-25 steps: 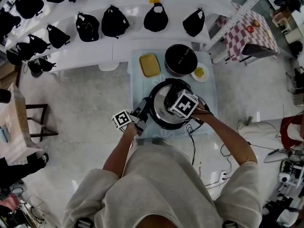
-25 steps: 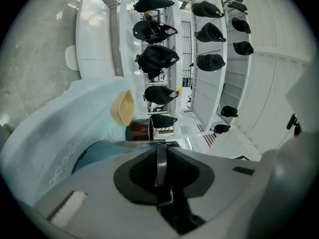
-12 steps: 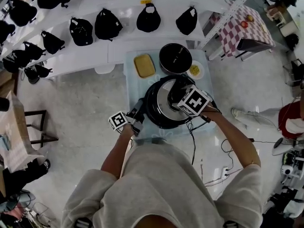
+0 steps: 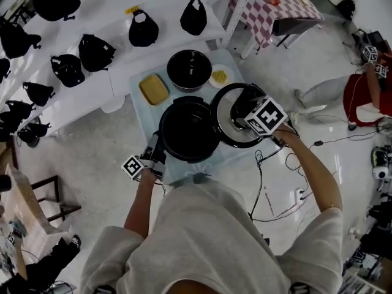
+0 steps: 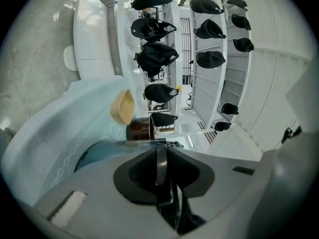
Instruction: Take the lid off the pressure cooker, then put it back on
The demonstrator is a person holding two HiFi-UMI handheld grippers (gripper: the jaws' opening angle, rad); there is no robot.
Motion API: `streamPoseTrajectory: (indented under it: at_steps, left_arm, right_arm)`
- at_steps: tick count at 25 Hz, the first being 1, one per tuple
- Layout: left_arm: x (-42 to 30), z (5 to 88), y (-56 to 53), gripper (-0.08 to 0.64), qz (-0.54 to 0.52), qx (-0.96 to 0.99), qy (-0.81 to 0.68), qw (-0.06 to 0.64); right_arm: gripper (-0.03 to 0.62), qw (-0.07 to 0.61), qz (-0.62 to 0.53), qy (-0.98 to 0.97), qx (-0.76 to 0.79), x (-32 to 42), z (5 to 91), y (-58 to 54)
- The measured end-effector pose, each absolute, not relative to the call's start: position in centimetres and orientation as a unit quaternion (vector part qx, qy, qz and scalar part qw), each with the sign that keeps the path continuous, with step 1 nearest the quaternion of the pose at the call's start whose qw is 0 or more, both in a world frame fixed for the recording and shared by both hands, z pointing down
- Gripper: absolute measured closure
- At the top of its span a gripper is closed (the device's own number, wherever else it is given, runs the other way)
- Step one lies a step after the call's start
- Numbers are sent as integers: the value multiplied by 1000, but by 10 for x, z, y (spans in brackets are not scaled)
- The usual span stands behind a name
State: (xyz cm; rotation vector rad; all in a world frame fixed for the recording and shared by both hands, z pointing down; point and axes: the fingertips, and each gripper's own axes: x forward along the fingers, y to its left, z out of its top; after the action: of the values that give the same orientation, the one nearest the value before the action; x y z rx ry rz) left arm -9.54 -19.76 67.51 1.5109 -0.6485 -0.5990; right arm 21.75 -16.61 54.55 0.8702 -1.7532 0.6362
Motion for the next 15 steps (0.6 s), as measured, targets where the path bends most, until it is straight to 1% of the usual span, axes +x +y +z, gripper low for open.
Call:
streamPoseTrajectory:
  at_steps: [4,7,15]
  left_arm:
    - [-97,674,-197,494,-271,659,-294,637]
    - [-95,675,-195,494,-273,659,-300,634]
    - [-93,675,-196,492,-257,660,-315,631]
  right_arm:
    - [319,512,294,-698,406,274,557,-147]
    - [319,511,317,-678,423,303,573,-128]
    - [319,507,366,-660,417,321,641,-104]
